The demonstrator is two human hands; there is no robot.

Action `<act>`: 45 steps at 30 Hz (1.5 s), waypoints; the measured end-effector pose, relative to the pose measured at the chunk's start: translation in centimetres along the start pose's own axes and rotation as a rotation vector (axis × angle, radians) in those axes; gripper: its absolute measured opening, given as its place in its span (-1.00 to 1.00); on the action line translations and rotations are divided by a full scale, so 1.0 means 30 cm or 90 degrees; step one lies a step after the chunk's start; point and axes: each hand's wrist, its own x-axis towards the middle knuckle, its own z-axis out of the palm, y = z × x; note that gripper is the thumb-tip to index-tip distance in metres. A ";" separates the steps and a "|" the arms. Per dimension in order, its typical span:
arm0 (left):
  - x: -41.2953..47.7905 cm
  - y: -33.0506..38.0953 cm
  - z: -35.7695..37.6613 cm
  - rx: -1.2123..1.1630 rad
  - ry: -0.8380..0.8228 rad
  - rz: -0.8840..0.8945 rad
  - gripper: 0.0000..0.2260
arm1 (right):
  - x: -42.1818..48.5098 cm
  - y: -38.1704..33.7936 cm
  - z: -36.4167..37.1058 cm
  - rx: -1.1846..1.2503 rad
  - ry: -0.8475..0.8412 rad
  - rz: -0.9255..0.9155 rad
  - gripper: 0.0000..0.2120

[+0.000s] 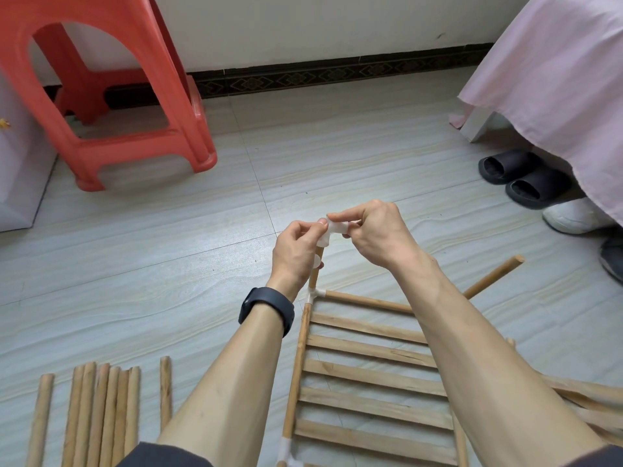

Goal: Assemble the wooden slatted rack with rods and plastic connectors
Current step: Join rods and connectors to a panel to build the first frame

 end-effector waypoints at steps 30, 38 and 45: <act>-0.027 0.027 -0.005 0.161 -0.023 0.016 -0.75 | -0.009 -0.022 -0.035 -0.080 -0.084 -0.002 -0.50; -0.208 0.238 -0.102 0.187 0.035 -0.026 -0.80 | -0.263 -0.122 -0.202 -0.058 -0.091 0.015 -0.58; -0.516 0.371 -0.159 0.116 -0.158 0.044 -0.69 | -0.569 -0.239 -0.321 0.223 -0.143 0.037 -0.73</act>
